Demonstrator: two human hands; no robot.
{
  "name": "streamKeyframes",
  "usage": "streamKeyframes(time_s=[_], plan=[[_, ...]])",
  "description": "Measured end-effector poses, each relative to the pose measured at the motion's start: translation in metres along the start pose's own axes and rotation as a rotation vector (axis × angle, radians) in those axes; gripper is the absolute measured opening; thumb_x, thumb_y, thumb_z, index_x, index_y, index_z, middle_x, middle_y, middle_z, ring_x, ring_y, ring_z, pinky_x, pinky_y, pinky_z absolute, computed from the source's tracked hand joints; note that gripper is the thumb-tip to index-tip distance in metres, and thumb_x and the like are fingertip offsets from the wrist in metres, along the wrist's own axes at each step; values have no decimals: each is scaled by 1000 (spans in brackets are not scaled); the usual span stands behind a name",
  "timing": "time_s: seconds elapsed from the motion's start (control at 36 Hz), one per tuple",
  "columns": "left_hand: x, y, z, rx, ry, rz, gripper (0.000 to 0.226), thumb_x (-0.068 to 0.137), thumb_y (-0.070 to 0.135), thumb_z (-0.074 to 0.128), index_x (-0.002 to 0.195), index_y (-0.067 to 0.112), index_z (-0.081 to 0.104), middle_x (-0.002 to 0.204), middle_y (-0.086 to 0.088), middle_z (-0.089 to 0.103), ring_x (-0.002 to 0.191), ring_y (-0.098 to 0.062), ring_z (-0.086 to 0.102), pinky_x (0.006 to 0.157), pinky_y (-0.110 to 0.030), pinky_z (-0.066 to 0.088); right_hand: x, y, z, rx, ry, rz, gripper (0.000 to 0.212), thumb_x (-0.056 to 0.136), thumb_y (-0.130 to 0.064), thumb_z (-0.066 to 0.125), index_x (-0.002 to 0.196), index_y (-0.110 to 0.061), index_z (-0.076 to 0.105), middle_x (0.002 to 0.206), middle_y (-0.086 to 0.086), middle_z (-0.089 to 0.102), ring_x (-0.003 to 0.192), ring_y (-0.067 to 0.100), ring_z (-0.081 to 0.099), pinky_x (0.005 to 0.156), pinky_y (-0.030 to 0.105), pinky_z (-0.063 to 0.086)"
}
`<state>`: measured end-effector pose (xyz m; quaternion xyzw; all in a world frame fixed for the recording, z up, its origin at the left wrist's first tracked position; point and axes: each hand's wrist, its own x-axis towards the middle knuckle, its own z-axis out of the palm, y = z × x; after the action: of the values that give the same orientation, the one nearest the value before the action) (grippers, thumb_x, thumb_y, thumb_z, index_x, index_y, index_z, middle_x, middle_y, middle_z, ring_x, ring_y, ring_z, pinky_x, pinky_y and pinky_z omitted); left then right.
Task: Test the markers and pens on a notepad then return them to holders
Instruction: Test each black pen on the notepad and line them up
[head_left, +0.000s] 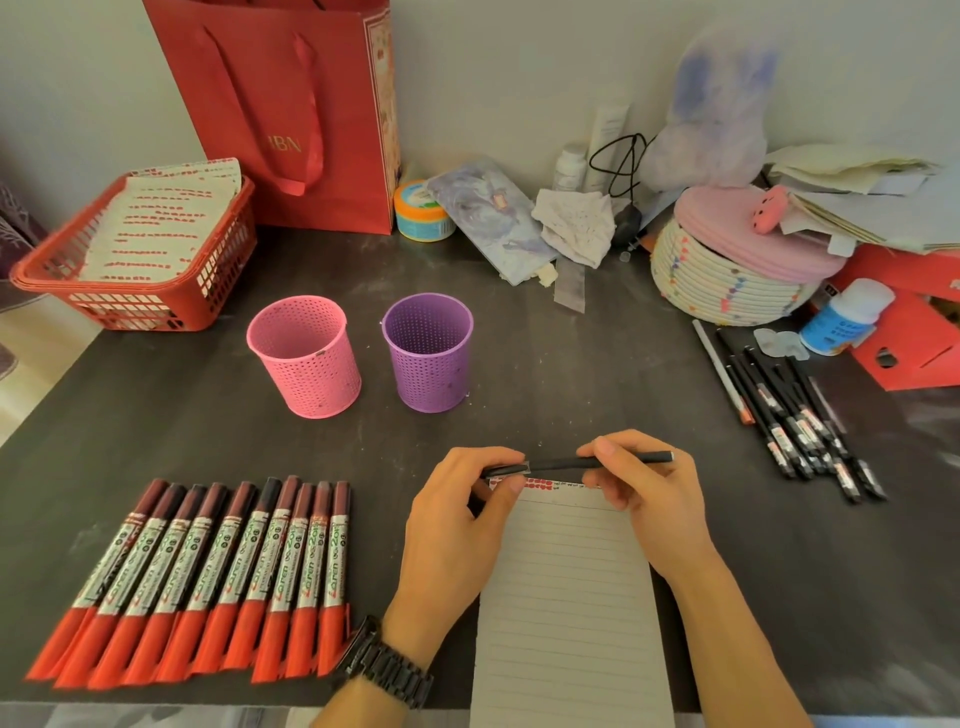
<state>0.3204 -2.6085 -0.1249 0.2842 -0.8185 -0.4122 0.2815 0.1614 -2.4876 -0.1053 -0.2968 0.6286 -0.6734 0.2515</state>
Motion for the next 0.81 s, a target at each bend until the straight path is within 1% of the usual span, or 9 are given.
streamKeyframes(time_s=[0.06, 0.11, 0.22, 0.31, 0.42, 0.47, 0.58, 0.69, 0.81], plan=[[0, 1, 0, 0, 0, -4, 23, 88, 43, 59, 110, 49, 57, 105, 32, 58, 99, 2, 57, 77, -4, 43, 0, 1, -1, 33, -8, 4, 20, 86, -34, 69, 86, -18, 81, 65, 21, 64, 52, 11, 55, 55, 17, 45], [0, 1, -1, 1, 0, -7, 23, 89, 42, 59, 111, 48, 58, 106, 31, 59, 97, 2, 57, 77, -5, 43, 0, 0, -1, 24, -12, 11, 21, 87, -35, 66, 87, -20, 80, 65, 15, 66, 53, 12, 54, 55, 17, 45], [0, 3, -2, 6, -1, -14, 24, 90, 37, 62, 111, 48, 58, 105, 31, 58, 96, 2, 58, 77, -5, 43, 0, -1, 0, -40, -19, 17, 13, 88, -23, 64, 85, -23, 76, 65, 5, 69, 56, 15, 56, 54, 20, 46], [-1, 4, -3, 3, -6, -18, 24, 90, 34, 64, 111, 46, 62, 105, 32, 59, 96, 2, 58, 77, -5, 43, -1, -1, 1, -116, -26, 10, 8, 89, -24, 67, 81, -22, 71, 68, 5, 72, 56, 10, 56, 55, 20, 47], [-2, 5, -5, -41, 4, -48, 28, 87, 27, 72, 105, 46, 66, 98, 32, 62, 94, 2, 59, 75, -5, 44, -2, -1, 2, -178, -54, -4, 9, 92, -13, 71, 84, -16, 71, 73, 7, 75, 57, 4, 60, 55, 13, 46], [-2, 5, -6, -62, -13, -58, 30, 85, 27, 74, 104, 48, 66, 95, 30, 65, 93, 2, 59, 75, -7, 44, -1, -3, 2, -170, -62, 4, 6, 90, -17, 71, 84, -14, 71, 73, 7, 74, 58, 4, 60, 55, 13, 46], [-3, 6, -7, -80, -35, -62, 28, 84, 28, 75, 105, 46, 70, 92, 29, 67, 92, -1, 60, 74, -8, 43, 0, -6, 1, -177, -69, 17, 18, 82, -33, 71, 83, -16, 72, 73, 6, 74, 58, 5, 60, 57, 15, 48], [-3, 6, -7, -84, -53, -65, 26, 84, 29, 75, 107, 41, 73, 89, 27, 67, 91, -3, 59, 71, -7, 41, 0, -7, 0, -168, -95, 40, 15, 80, -34, 71, 81, -19, 72, 72, 3, 73, 62, 4, 62, 59, 15, 49], [-3, 7, -8, -73, -74, -57, 26, 85, 32, 73, 107, 46, 69, 92, 28, 67, 94, -1, 58, 73, -7, 41, 2, -8, 1, -176, -98, 52, 8, 81, -32, 75, 79, -25, 74, 73, 3, 73, 67, 6, 66, 59, 14, 49]])
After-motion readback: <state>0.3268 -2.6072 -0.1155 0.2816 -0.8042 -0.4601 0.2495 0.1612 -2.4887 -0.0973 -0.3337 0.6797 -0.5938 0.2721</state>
